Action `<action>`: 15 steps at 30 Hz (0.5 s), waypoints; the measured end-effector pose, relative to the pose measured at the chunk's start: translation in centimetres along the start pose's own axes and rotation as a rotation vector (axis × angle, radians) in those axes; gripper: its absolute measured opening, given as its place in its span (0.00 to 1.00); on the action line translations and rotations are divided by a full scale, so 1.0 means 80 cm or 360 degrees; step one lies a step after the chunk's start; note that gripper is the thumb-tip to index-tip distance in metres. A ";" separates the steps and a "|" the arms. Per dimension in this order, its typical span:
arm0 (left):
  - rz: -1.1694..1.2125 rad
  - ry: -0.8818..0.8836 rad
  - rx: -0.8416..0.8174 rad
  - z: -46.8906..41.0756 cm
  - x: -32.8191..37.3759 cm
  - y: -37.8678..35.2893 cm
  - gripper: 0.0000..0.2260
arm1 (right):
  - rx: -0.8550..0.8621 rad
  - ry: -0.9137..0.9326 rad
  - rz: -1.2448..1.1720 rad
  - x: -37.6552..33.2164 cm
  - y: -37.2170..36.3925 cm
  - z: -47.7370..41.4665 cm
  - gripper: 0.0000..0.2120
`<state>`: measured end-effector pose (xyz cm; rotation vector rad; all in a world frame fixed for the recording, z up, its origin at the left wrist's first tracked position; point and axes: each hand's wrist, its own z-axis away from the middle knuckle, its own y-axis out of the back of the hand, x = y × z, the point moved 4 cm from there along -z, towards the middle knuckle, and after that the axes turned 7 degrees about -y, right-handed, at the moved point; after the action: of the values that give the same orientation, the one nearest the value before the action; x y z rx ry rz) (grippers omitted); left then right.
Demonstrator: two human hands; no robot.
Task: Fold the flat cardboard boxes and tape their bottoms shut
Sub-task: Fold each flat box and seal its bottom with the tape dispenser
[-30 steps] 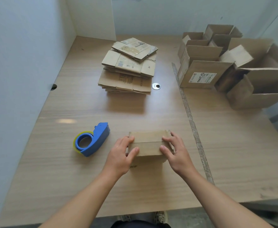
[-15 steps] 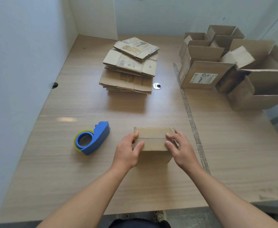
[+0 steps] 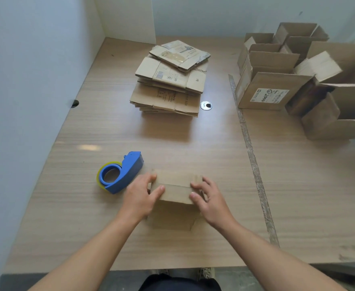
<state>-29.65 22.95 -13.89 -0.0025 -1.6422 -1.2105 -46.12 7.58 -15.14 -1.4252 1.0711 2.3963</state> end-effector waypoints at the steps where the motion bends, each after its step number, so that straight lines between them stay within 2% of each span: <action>1: -0.0039 0.0015 -0.0044 0.006 -0.008 0.001 0.16 | -0.0043 0.0008 -0.0022 0.003 -0.011 0.007 0.11; 4: 0.0001 0.0026 -0.0056 0.019 -0.021 -0.003 0.17 | -0.0050 0.0045 -0.0103 0.010 -0.023 0.015 0.12; 6: 0.0009 0.0016 -0.0015 0.021 -0.022 -0.008 0.17 | -0.0060 0.0052 -0.0026 0.011 -0.019 0.011 0.12; 8: 0.0016 0.0008 0.0026 0.021 -0.021 -0.012 0.17 | -0.0045 0.0126 0.0201 0.007 -0.015 0.001 0.12; 11: 0.0003 -0.0021 0.0081 0.022 -0.023 -0.016 0.15 | 0.0060 0.0415 0.0681 -0.016 -0.023 -0.008 0.12; 15: 0.0030 -0.0094 0.0128 0.024 -0.027 -0.016 0.12 | 0.0083 0.0541 0.0857 -0.034 -0.056 -0.001 0.23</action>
<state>-30.72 24.79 -16.20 -0.0037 -1.7378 -1.1392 -42.51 11.43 -15.17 -1.7483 1.7847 2.4735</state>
